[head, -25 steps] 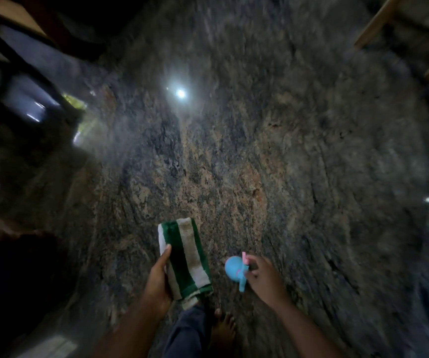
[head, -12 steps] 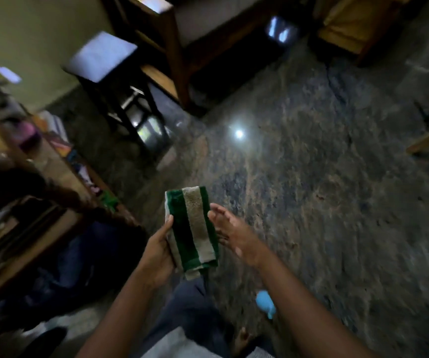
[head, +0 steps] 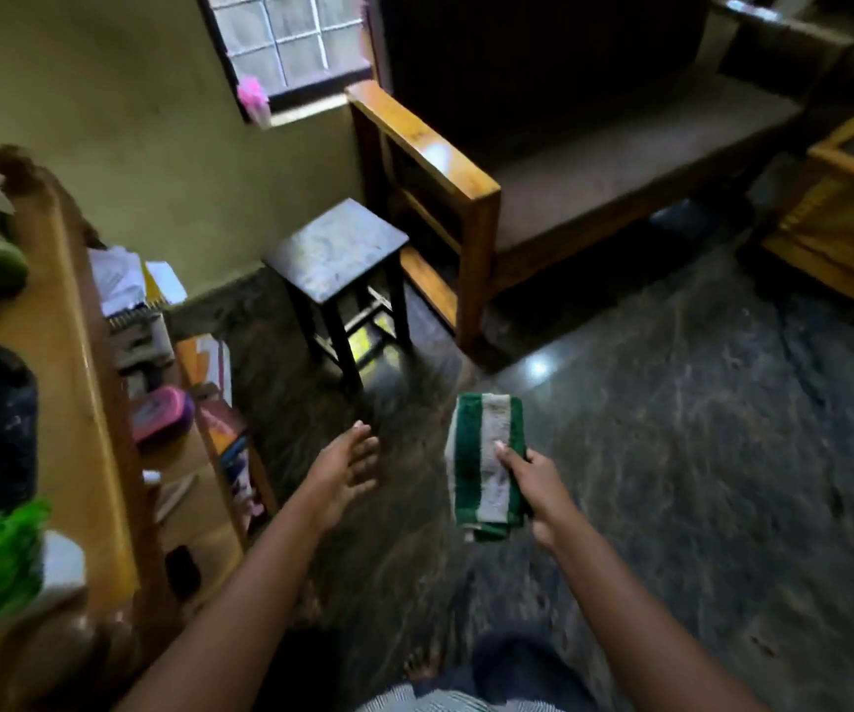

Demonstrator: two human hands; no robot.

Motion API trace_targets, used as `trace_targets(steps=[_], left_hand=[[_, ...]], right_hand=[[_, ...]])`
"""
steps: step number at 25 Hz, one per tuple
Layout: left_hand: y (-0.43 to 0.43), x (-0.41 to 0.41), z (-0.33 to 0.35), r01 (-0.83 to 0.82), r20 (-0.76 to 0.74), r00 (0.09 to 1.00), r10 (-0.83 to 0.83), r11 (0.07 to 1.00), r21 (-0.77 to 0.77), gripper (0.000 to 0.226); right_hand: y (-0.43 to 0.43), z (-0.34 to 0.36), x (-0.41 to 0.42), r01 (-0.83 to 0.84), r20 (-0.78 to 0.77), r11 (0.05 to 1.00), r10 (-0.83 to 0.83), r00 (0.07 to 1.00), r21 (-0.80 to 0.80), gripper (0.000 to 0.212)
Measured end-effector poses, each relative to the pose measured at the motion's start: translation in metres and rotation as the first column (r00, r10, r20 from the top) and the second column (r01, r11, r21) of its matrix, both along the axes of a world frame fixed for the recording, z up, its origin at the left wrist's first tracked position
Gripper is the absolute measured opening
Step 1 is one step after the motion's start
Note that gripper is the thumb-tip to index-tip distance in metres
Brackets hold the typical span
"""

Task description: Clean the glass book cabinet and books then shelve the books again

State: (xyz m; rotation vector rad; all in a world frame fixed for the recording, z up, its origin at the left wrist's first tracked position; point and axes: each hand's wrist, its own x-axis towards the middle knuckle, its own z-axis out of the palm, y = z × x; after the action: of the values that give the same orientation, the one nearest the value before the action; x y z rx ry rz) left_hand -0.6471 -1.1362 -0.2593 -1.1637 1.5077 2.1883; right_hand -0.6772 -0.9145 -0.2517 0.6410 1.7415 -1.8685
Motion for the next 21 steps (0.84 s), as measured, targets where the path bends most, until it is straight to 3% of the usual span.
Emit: trace_targets(steps=[5,8,13,17,20,21], left_hand=[[-0.078,-0.132,-0.030,-0.243,-0.026,0.970,0.243,0.970,-0.015,0.049],[-0.120,-0.213,-0.042,-0.337,0.011,0.941,0.339,0.939,-0.064,0.051],[-0.186,-0.317,-0.079,-0.476,0.111,0.868,0.484,0.874,-0.096,0.060],[-0.241,-0.389,-0.133,-0.587,0.186,0.781,0.596,0.803,-0.104,0.069],[-0.275,-0.440,-0.182,-0.584,0.273,0.755,0.597,0.800,-0.136,0.078],[-0.284,-0.455,-0.197,-0.585,0.306,0.742,0.597,0.799,-0.139,0.081]], right_hand=[[-0.041,-0.016,-0.168,-0.101,-0.044,0.992,0.105,0.994,0.081,0.017],[-0.093,-0.017,-0.293,-0.240,-0.075,0.965,0.248,0.966,0.104,0.010],[-0.209,-0.037,-0.463,-0.540,-0.099,0.796,0.582,0.807,0.273,0.018],[-0.307,-0.086,-0.567,-0.662,-0.052,0.678,0.710,0.702,0.319,0.028],[-0.365,-0.142,-0.621,-0.742,0.053,0.625,0.755,0.653,0.241,0.031],[-0.378,-0.162,-0.635,-0.753,0.077,0.595,0.768,0.636,0.280,0.035]])
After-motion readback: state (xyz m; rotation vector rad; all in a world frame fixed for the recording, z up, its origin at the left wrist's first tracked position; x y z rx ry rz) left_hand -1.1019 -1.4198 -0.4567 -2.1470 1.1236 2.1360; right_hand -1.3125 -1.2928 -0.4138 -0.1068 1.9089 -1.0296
